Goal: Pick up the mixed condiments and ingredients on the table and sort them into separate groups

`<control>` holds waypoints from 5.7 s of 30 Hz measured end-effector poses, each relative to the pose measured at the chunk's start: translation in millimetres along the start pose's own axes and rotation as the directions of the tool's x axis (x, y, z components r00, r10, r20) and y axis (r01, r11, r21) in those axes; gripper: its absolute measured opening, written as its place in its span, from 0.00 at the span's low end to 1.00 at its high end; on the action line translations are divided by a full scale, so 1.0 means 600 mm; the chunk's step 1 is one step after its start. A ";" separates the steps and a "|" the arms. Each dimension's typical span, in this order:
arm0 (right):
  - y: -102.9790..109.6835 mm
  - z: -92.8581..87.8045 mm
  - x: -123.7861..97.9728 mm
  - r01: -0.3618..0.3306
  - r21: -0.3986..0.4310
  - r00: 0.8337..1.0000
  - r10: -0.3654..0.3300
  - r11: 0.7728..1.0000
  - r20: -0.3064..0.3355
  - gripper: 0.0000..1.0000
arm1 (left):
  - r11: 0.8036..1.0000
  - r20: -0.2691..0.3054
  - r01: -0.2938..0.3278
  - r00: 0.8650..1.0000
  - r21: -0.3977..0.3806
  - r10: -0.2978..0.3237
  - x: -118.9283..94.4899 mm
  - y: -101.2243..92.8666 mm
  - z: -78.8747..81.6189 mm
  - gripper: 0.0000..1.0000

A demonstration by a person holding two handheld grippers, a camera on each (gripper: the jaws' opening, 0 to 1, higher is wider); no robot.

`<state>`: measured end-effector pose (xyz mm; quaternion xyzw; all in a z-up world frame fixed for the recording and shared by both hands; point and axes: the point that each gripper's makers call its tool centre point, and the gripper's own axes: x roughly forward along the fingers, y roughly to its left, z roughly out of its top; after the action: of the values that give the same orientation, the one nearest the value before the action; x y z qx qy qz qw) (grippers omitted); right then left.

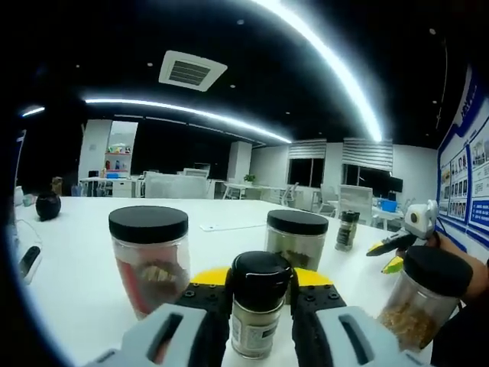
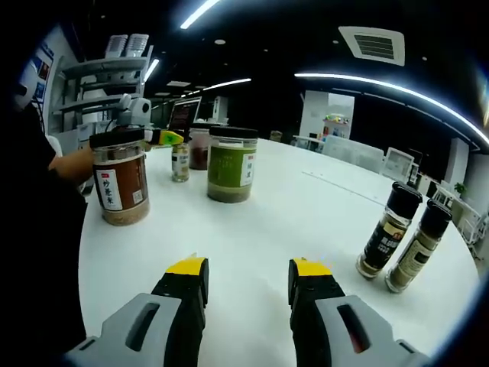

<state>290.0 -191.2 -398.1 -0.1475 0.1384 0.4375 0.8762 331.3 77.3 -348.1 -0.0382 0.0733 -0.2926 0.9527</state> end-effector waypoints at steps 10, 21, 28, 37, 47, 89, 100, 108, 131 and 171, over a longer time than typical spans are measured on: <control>-0.001 -0.011 0.004 0.005 0.014 1.000 -0.005 1.000 -0.013 0.43 | 0.999 0.007 0.008 1.000 0.038 -0.008 0.001 -0.001 0.000 0.30; 0.005 -0.015 0.008 -0.009 0.017 1.000 0.009 1.000 -0.021 0.42 | 0.999 0.002 0.008 1.000 0.040 -0.008 0.003 0.002 0.002 0.29; 0.008 -0.013 0.009 -0.010 0.015 1.000 0.010 1.000 -0.021 0.42 | 0.999 0.010 0.003 1.000 0.035 -0.003 0.002 0.008 0.004 0.29; 0.016 -0.008 0.011 -0.022 -0.009 1.000 0.021 1.000 -0.022 0.42 | 1.000 0.008 0.005 1.000 0.022 -0.006 0.005 0.009 0.006 0.29; 0.019 -0.009 0.014 -0.035 0.013 0.999 0.035 0.999 -0.014 0.42 | 1.000 0.036 0.001 0.999 0.017 -0.001 0.001 0.014 0.013 0.29; 0.102 0.136 0.014 -0.193 0.077 0.948 0.166 0.978 0.272 0.36 | 0.951 0.108 0.287 0.948 0.119 -0.300 0.023 -0.138 0.121 0.28; 0.118 0.168 0.016 -0.227 0.074 0.931 0.194 0.971 0.309 0.36 | 0.919 0.126 0.383 0.911 0.099 -0.393 0.020 -0.186 0.136 0.28; 0.143 0.202 0.011 -0.269 0.055 0.908 0.234 0.962 0.346 0.36 | 0.896 0.124 0.426 0.889 0.123 -0.440 0.019 -0.222 0.144 0.28; 0.162 0.233 0.021 -0.255 0.006 0.906 0.237 0.967 0.350 0.37 | 0.806 0.104 0.561 0.804 0.188 -0.585 0.011 -0.322 0.159 0.28; 0.190 0.238 0.017 -0.290 -0.003 0.912 0.278 0.957 0.302 0.28 | 0.743 0.090 0.643 0.742 0.186 -0.665 0.006 -0.361 0.139 0.28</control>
<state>220.2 -64.4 -286.6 -0.0396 0.0330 0.5744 0.8169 228.2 -101.3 -241.4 -0.0153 -0.0378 -0.6094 0.7918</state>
